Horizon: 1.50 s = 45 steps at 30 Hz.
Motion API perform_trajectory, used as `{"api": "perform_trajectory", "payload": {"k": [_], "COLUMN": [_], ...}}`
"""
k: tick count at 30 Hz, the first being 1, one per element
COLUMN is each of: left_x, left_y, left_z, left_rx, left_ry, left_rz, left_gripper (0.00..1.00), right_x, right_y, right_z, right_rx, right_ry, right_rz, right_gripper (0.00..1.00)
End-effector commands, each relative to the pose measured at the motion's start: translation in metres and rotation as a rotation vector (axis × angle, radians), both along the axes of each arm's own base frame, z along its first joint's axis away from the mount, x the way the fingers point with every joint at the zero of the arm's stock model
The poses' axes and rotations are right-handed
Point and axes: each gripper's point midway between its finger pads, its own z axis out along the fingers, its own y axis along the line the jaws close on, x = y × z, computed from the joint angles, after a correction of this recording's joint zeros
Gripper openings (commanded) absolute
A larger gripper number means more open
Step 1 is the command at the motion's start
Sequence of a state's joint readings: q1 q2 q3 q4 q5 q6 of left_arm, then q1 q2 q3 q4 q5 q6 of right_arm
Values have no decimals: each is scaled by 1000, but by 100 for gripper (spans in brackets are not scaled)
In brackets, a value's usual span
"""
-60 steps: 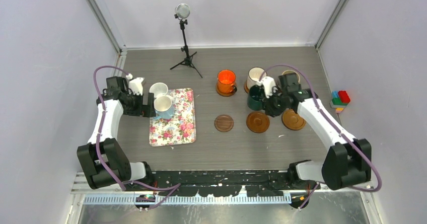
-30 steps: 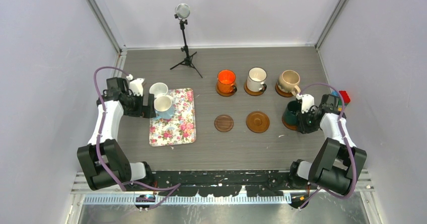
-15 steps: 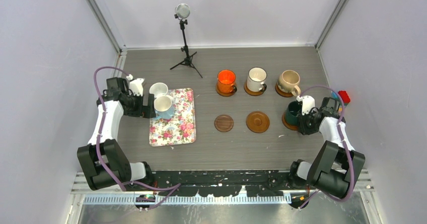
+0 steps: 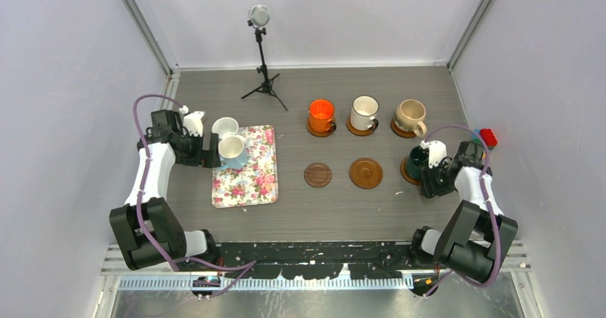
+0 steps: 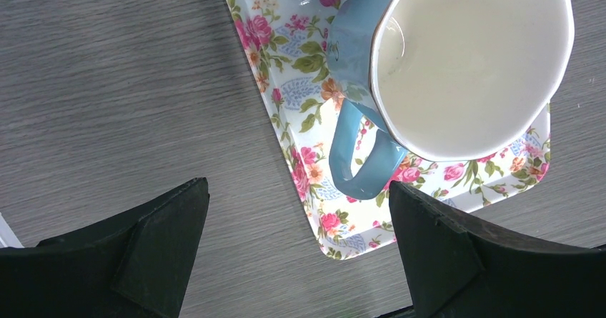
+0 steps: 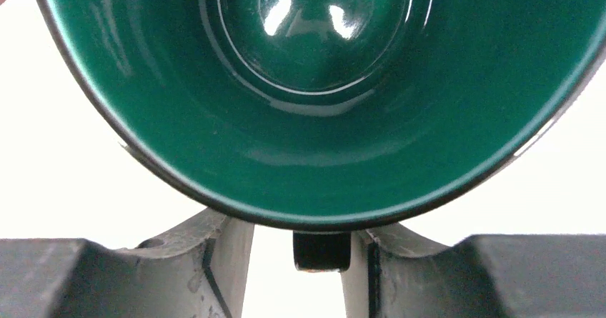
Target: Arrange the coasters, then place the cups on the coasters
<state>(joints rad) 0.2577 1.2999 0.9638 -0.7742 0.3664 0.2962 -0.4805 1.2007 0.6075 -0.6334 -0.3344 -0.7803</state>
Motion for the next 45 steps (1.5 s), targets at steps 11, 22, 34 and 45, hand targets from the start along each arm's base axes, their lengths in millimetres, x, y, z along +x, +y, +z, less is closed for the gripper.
{"api": "perform_trajectory", "payload": {"k": [11, 22, 34, 45], "left_x": [6, 5, 13, 26], "left_y": [3, 5, 16, 25], "left_z": [7, 14, 30, 8], "left_rx": [17, 1, -53, -52], "left_ry": [-43, -34, -61, -31], "left_rz": [-23, -9, 9, 12], "left_gripper": [100, 100, 99, 78], "right_x": [-8, -3, 72, 138], "right_y": [3, 7, 17, 148], "right_z": [40, 83, 148, 188], "right_rx": [-1, 13, 144, 184], "right_ry": [-18, -47, -186, -302], "right_rz": [17, 50, -19, 204], "right_gripper": [77, 79, 79, 79]}}
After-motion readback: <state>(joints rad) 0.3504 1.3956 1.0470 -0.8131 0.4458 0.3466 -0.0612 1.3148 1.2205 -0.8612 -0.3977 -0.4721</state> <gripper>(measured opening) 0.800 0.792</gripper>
